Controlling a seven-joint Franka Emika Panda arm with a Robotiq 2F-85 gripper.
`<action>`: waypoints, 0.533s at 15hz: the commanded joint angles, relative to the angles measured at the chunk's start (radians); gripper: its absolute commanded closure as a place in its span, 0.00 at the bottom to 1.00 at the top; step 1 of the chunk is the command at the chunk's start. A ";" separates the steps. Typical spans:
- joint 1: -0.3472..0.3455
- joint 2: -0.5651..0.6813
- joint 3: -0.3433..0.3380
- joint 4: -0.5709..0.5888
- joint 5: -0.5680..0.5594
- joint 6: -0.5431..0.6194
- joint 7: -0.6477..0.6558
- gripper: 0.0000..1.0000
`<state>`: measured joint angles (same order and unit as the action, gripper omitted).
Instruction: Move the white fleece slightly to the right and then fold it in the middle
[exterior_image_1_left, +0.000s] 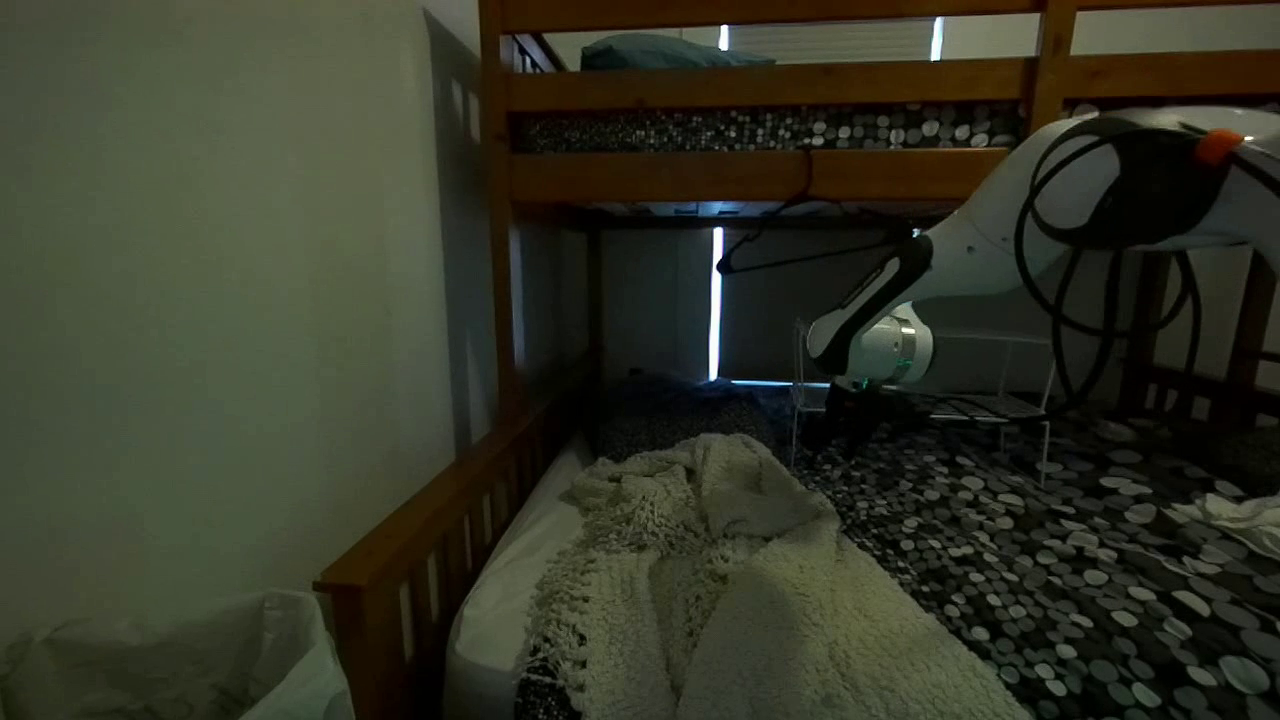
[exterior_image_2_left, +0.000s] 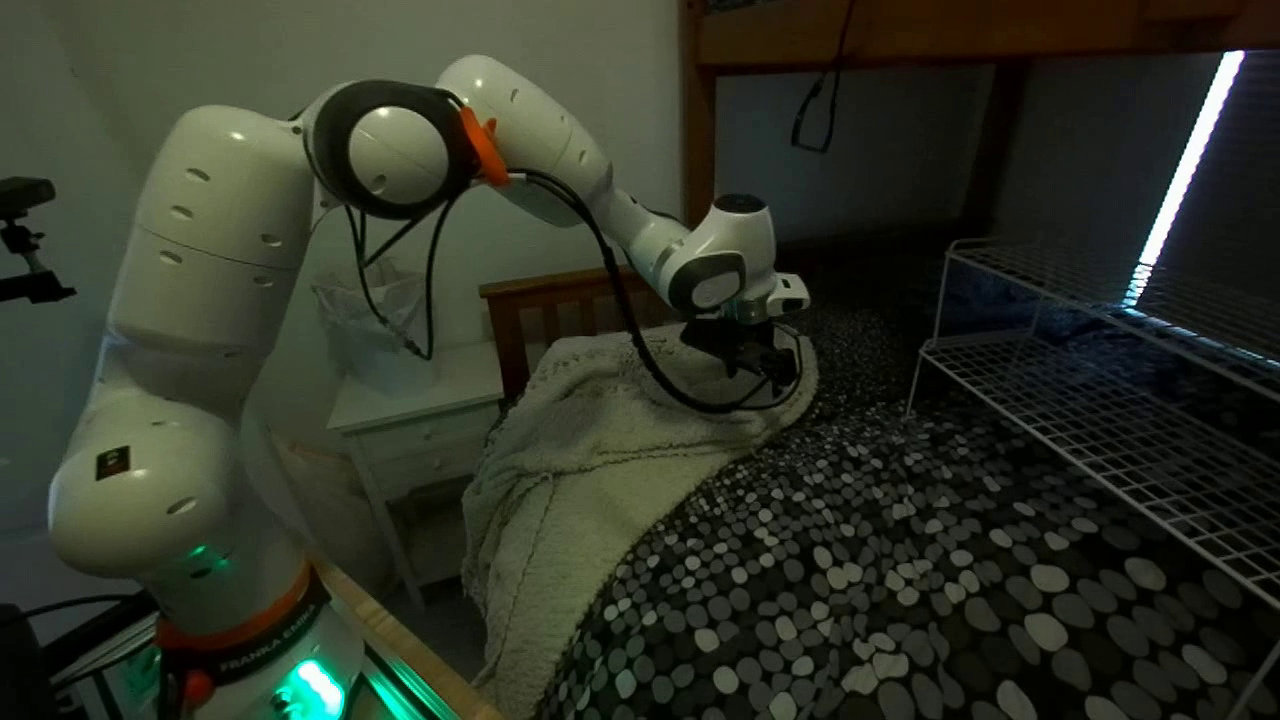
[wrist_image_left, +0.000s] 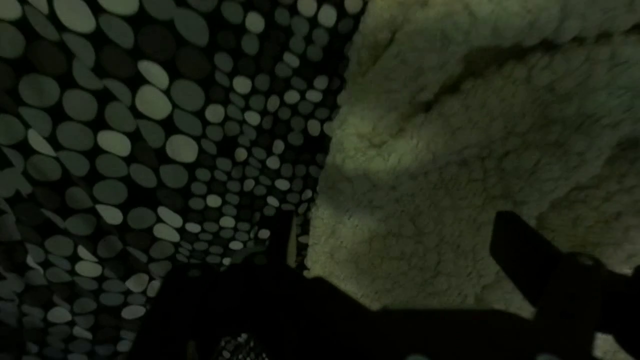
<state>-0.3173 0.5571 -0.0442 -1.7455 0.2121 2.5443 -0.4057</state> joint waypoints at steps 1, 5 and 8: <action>-0.026 0.028 0.030 0.023 -0.002 0.026 -0.004 0.00; -0.037 0.067 0.045 0.068 0.003 0.038 -0.007 0.00; -0.056 0.130 0.062 0.134 0.014 0.011 -0.023 0.00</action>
<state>-0.3431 0.6265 -0.0107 -1.6728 0.2258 2.5832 -0.4200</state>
